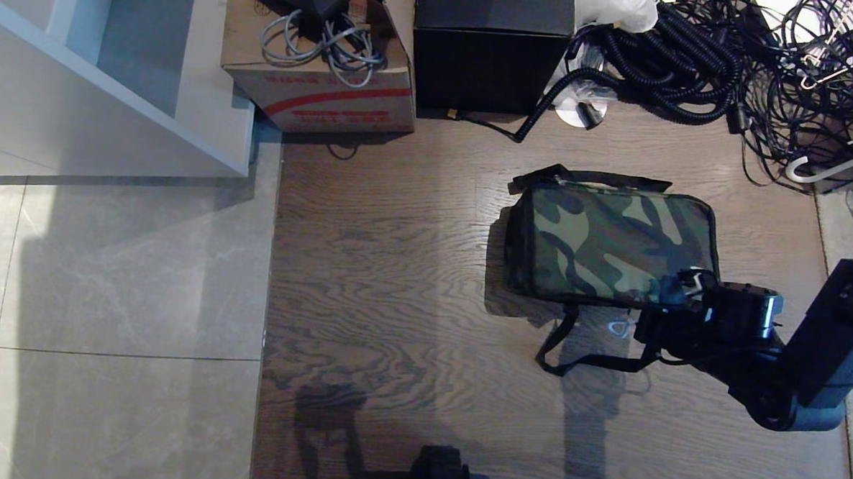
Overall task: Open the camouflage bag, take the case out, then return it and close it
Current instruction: Open the top of the storage box
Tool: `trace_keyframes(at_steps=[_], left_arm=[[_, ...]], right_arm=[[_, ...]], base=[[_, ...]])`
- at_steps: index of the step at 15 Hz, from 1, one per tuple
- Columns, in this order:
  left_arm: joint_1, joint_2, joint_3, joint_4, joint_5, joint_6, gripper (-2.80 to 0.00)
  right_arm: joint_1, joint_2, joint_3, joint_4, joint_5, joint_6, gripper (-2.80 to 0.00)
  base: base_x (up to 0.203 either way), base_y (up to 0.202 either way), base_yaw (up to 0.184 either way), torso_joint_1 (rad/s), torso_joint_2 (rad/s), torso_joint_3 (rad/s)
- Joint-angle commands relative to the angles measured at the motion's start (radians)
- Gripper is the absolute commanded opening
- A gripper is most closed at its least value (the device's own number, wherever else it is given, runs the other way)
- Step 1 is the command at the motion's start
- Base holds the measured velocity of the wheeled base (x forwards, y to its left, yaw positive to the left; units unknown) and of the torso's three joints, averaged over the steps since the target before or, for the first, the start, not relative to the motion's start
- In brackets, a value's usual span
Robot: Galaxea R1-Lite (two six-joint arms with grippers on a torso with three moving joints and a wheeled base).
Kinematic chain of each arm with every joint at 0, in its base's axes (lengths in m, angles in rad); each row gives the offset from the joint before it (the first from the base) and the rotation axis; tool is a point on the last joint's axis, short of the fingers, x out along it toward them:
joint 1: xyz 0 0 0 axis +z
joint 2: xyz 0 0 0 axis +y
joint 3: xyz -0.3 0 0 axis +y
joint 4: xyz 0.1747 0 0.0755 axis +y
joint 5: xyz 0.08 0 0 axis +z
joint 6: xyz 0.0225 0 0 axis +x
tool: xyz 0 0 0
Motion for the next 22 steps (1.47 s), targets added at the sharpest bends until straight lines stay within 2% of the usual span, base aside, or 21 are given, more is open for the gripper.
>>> trace_keyframes(at_steps=[1, 4, 6, 9, 13, 14, 18, 22], left_arm=[[0.0, 0.0, 0.0, 0.0, 0.0, 0.0, -2.8], [0.0, 0.0, 0.0, 0.0, 0.0, 0.0, -2.8], [0.0, 0.0, 0.0, 0.0, 0.0, 0.0, -2.8], [0.0, 0.0, 0.0, 0.0, 0.0, 0.0, -2.8], [0.0, 0.0, 0.0, 0.0, 0.0, 0.0, -2.8], [0.0, 0.0, 0.0, 0.0, 0.0, 0.0, -2.8], [0.0, 0.0, 0.0, 0.0, 0.0, 0.0, -2.8], [0.0, 0.0, 0.0, 0.0, 0.0, 0.0, -2.8]], right_arm=[[-0.025, -0.097, 0.056, 0.078, 0.086, -0.068, -2.8], [0.0, -0.132, 0.093, 0.097, 0.094, -0.02, -2.8], [0.06, -0.137, 0.113, 0.097, 0.077, 0.056, -2.8], [0.147, -0.112, 0.106, 0.099, -0.055, 0.163, -2.8], [0.186, -0.083, 0.094, 0.094, -0.1, 0.205, -2.8], [0.185, -0.079, 0.093, 0.094, -0.1, 0.203, 0.0], [0.185, -0.074, 0.104, 0.107, -0.134, 0.18, 0.0], [0.181, -0.151, 0.166, 0.175, -0.135, 0.088, 0.0]], base=[[0.0, 0.0, 0.0, 0.0, 0.0, 0.0], [0.0, 0.0, 0.0, 0.0, 0.0, 0.0], [0.0, 0.0, 0.0, 0.0, 0.0, 0.0], [0.0, 0.0, 0.0, 0.0, 0.0, 0.0], [0.0, 0.0, 0.0, 0.0, 0.0, 0.0], [0.0, 0.0, 0.0, 0.0, 0.0, 0.0], [0.0, 0.0, 0.0, 0.0, 0.0, 0.0], [0.0, 0.0, 0.0, 0.0, 0.0, 0.0]])
